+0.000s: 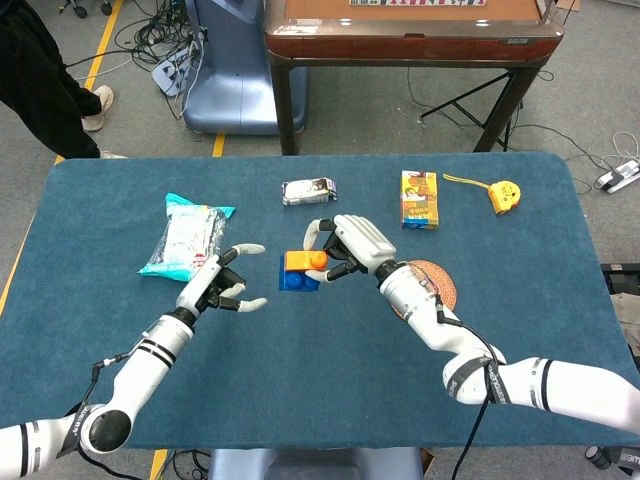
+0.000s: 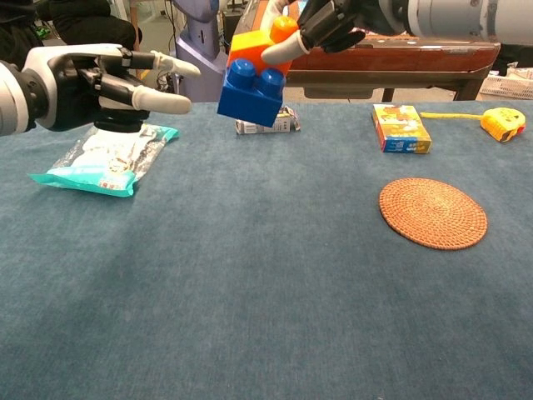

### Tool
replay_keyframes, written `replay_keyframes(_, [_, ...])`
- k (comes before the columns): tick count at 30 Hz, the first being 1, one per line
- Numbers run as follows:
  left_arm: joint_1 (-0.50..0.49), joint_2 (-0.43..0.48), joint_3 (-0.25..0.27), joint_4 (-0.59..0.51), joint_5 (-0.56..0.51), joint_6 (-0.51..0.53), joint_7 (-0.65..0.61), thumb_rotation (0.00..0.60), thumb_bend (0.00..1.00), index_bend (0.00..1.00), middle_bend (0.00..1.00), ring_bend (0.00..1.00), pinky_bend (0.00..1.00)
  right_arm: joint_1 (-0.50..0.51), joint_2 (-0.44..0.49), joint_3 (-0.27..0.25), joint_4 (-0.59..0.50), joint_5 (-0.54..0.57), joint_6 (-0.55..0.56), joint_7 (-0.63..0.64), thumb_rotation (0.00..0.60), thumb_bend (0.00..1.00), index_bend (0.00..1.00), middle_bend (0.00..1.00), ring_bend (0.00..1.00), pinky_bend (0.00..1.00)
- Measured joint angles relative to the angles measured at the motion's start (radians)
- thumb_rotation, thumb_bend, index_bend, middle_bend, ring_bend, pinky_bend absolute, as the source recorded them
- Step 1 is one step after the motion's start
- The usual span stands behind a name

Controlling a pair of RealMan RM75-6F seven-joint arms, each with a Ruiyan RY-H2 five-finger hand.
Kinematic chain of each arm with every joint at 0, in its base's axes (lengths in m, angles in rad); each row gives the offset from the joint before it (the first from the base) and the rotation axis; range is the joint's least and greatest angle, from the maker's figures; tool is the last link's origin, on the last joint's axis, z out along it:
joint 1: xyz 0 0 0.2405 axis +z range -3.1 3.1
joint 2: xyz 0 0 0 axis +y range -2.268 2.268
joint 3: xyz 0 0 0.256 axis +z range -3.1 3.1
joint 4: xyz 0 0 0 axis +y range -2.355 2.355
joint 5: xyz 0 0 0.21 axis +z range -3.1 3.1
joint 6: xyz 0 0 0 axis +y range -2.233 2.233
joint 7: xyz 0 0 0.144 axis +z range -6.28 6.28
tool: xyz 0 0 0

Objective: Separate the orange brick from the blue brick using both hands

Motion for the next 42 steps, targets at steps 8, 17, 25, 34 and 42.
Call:
replay_keyframes(8, [-0.021, -0.022, 0.001, 0.008, -0.008, 0.01, -0.002, 0.6, 0.04, 0.29, 1.0, 1.0, 1.0, 0.013, -0.03, 0.006, 0.027, -0.013, -0.022, 0.029, 0.6, 0.57, 0.63, 1.0, 1.0, 1.0])
replay_keyframes(17, [-0.033, -0.034, 0.013, 0.017, -0.021, 0.017, 0.005, 0.6, 0.04, 0.36, 1.0, 1.0, 1.0, 0.019, -0.055, 0.014, 0.043, -0.038, -0.031, 0.064, 0.6, 0.57, 0.63, 1.0, 1.0, 1.0])
replay_keyframes(25, [-0.029, -0.046, 0.011, 0.019, -0.019, 0.033, -0.017, 0.6, 0.03, 0.52, 1.0, 1.0, 1.0, 0.02, -0.066, 0.018, 0.051, -0.058, -0.042, 0.093, 0.6, 0.57, 0.63, 1.0, 1.0, 1.0])
replay_keyframes(34, [-0.018, -0.075, 0.013, 0.028, 0.001, 0.08, -0.027, 0.6, 0.03, 0.73, 1.0, 1.0, 1.0, 0.016, -0.071, 0.019, 0.058, -0.076, -0.049, 0.119, 0.6, 0.57, 0.63, 1.0, 1.0, 1.0])
replay_keyframes(42, [-0.008, -0.094, 0.018, 0.042, 0.015, 0.096, -0.036, 0.6, 0.03, 0.78, 1.0, 1.0, 1.0, 0.007, -0.067, 0.019, 0.059, -0.085, -0.048, 0.136, 0.6, 0.57, 0.63, 1.0, 1.0, 1.0])
